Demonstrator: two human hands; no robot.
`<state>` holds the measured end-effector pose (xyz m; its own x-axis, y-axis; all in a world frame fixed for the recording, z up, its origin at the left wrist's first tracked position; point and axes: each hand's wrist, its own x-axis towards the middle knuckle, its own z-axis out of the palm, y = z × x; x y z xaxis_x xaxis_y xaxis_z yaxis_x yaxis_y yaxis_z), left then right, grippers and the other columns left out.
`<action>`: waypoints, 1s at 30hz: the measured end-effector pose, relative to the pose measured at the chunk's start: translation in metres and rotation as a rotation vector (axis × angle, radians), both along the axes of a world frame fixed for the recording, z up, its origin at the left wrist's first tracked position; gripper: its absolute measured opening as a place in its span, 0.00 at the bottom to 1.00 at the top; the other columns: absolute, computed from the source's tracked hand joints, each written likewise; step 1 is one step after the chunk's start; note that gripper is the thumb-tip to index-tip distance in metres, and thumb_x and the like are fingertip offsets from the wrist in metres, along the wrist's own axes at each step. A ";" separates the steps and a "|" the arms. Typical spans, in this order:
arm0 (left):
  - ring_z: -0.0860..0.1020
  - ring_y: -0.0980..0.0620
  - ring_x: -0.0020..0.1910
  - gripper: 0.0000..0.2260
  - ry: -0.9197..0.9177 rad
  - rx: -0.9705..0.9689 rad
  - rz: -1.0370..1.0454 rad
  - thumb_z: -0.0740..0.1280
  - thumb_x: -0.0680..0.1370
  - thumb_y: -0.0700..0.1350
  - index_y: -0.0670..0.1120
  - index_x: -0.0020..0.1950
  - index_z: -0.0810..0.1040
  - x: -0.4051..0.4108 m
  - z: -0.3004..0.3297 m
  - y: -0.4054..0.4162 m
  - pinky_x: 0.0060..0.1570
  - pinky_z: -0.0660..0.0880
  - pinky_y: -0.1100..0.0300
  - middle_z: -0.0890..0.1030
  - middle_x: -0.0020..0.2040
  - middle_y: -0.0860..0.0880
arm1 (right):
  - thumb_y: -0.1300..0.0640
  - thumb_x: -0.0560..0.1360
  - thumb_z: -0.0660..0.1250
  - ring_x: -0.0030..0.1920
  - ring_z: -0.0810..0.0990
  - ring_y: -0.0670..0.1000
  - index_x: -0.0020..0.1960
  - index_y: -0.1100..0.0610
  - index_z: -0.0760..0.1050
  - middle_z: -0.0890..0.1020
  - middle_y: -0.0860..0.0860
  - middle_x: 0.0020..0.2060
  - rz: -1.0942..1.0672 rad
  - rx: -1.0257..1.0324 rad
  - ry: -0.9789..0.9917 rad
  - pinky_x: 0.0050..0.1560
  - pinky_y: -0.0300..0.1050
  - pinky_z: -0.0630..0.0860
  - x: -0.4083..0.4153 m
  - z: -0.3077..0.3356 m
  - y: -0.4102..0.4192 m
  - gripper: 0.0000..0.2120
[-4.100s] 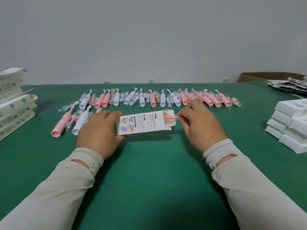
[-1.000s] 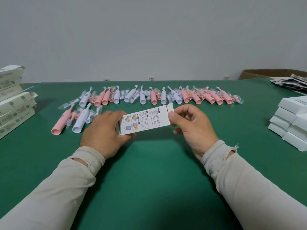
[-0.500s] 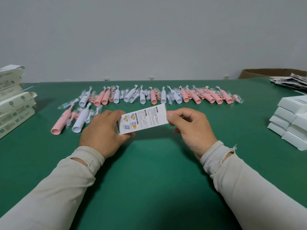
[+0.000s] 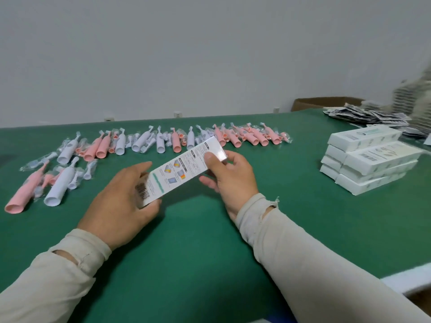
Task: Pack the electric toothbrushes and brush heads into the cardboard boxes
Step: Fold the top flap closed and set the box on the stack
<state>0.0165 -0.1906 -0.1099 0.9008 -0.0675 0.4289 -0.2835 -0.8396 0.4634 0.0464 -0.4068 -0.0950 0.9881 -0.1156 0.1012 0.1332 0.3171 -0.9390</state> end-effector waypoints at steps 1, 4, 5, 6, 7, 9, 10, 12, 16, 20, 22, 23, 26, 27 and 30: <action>0.70 0.60 0.56 0.34 -0.018 -0.034 -0.008 0.77 0.70 0.50 0.51 0.74 0.68 0.000 -0.001 -0.004 0.57 0.70 0.57 0.76 0.65 0.51 | 0.60 0.77 0.72 0.46 0.87 0.49 0.56 0.58 0.73 0.87 0.52 0.47 0.032 0.054 0.037 0.42 0.40 0.82 -0.003 0.001 0.002 0.10; 0.74 0.55 0.57 0.33 -0.061 -0.117 -0.027 0.78 0.69 0.51 0.48 0.70 0.72 -0.003 -0.001 -0.018 0.58 0.75 0.50 0.78 0.63 0.49 | 0.60 0.76 0.72 0.47 0.86 0.47 0.56 0.58 0.76 0.86 0.52 0.50 0.171 -0.020 0.166 0.43 0.41 0.82 -0.016 -0.005 0.021 0.10; 0.75 0.53 0.57 0.32 -0.085 -0.134 -0.052 0.78 0.68 0.52 0.48 0.70 0.73 -0.005 0.000 -0.023 0.58 0.77 0.48 0.78 0.62 0.50 | 0.59 0.76 0.72 0.48 0.85 0.48 0.57 0.57 0.77 0.86 0.52 0.51 0.204 -0.099 0.199 0.44 0.43 0.83 -0.020 -0.008 0.029 0.10; 0.76 0.53 0.58 0.31 -0.112 -0.147 -0.096 0.77 0.69 0.53 0.49 0.69 0.73 -0.007 0.002 -0.029 0.57 0.77 0.48 0.78 0.61 0.52 | 0.57 0.76 0.71 0.49 0.85 0.50 0.57 0.57 0.79 0.86 0.52 0.52 0.212 -0.146 0.214 0.47 0.47 0.83 -0.023 -0.010 0.034 0.10; 0.76 0.54 0.58 0.30 -0.136 -0.164 -0.158 0.76 0.69 0.56 0.50 0.68 0.73 -0.010 0.004 -0.035 0.57 0.77 0.51 0.77 0.60 0.55 | 0.57 0.76 0.71 0.49 0.85 0.53 0.56 0.58 0.80 0.86 0.53 0.52 0.194 -0.147 0.212 0.50 0.51 0.82 -0.026 -0.008 0.035 0.09; 0.75 0.59 0.59 0.29 -0.161 -0.192 -0.283 0.72 0.70 0.62 0.54 0.68 0.72 -0.012 0.010 -0.048 0.56 0.75 0.60 0.76 0.60 0.60 | 0.58 0.76 0.71 0.47 0.86 0.53 0.55 0.59 0.80 0.86 0.54 0.51 0.098 -0.099 0.171 0.44 0.50 0.82 -0.026 0.004 0.016 0.09; 0.75 0.62 0.60 0.28 -0.176 -0.194 -0.319 0.71 0.72 0.64 0.55 0.68 0.72 -0.011 0.014 -0.054 0.55 0.73 0.64 0.75 0.60 0.62 | 0.58 0.76 0.71 0.44 0.87 0.51 0.55 0.58 0.78 0.86 0.54 0.50 0.015 -0.105 0.138 0.39 0.45 0.81 -0.025 0.014 -0.002 0.08; 0.74 0.65 0.59 0.23 -0.205 -0.210 -0.343 0.68 0.73 0.65 0.59 0.65 0.73 -0.009 0.018 -0.068 0.53 0.72 0.69 0.75 0.57 0.66 | 0.58 0.76 0.72 0.40 0.86 0.49 0.56 0.56 0.75 0.85 0.54 0.50 -0.212 -0.177 0.088 0.33 0.40 0.80 -0.024 0.037 -0.050 0.11; 0.75 0.66 0.55 0.13 -0.170 -0.306 -0.340 0.71 0.75 0.56 0.59 0.58 0.77 -0.008 0.001 -0.086 0.51 0.75 0.66 0.76 0.54 0.67 | 0.54 0.73 0.74 0.42 0.86 0.52 0.60 0.58 0.75 0.84 0.53 0.51 -0.683 -0.333 0.133 0.43 0.48 0.84 -0.026 0.070 -0.159 0.18; 0.77 0.63 0.53 0.11 -0.086 -0.246 -0.355 0.73 0.74 0.50 0.62 0.53 0.76 -0.006 -0.022 -0.079 0.52 0.78 0.58 0.78 0.51 0.64 | 0.51 0.71 0.73 0.46 0.84 0.55 0.62 0.61 0.74 0.84 0.53 0.51 -0.888 -0.381 0.333 0.53 0.51 0.82 -0.029 0.076 -0.234 0.24; 0.77 0.65 0.53 0.12 -0.085 -0.250 -0.356 0.74 0.74 0.50 0.65 0.49 0.75 -0.006 -0.024 -0.075 0.49 0.76 0.63 0.78 0.51 0.66 | 0.53 0.72 0.74 0.36 0.82 0.52 0.55 0.62 0.76 0.84 0.55 0.44 -0.891 -0.372 0.407 0.43 0.46 0.83 -0.026 0.074 -0.255 0.17; 0.77 0.65 0.52 0.12 -0.088 -0.255 -0.354 0.74 0.74 0.50 0.66 0.48 0.75 -0.006 -0.023 -0.074 0.47 0.75 0.65 0.78 0.53 0.67 | 0.54 0.73 0.74 0.34 0.82 0.52 0.52 0.62 0.76 0.84 0.55 0.43 -0.890 -0.370 0.430 0.40 0.45 0.83 -0.023 0.073 -0.262 0.15; 0.77 0.65 0.52 0.13 -0.088 -0.264 -0.344 0.74 0.74 0.49 0.66 0.47 0.75 -0.006 -0.024 -0.075 0.46 0.73 0.66 0.76 0.53 0.69 | 0.55 0.71 0.75 0.43 0.85 0.55 0.56 0.64 0.77 0.85 0.58 0.47 -0.866 -0.373 0.467 0.49 0.49 0.83 -0.015 0.072 -0.278 0.18; 0.77 0.64 0.52 0.13 -0.085 -0.270 -0.341 0.74 0.74 0.49 0.66 0.47 0.75 -0.006 -0.024 -0.075 0.46 0.73 0.66 0.77 0.53 0.69 | 0.55 0.71 0.76 0.48 0.85 0.57 0.58 0.64 0.76 0.84 0.58 0.50 -0.859 -0.377 0.477 0.52 0.50 0.83 -0.012 0.072 -0.282 0.20; 0.78 0.63 0.51 0.12 -0.074 -0.294 -0.339 0.75 0.74 0.48 0.64 0.46 0.75 -0.005 -0.024 -0.076 0.46 0.75 0.65 0.79 0.48 0.64 | 0.55 0.71 0.76 0.54 0.84 0.58 0.62 0.65 0.75 0.83 0.59 0.55 -0.851 -0.347 0.481 0.57 0.51 0.81 -0.005 0.064 -0.290 0.24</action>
<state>0.0113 -0.2662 -0.1340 0.8151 -0.2185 0.5365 -0.5609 -0.5293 0.6366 0.0410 -0.6969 -0.0308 0.5379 -0.8342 -0.1216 -0.2265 -0.0041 -0.9740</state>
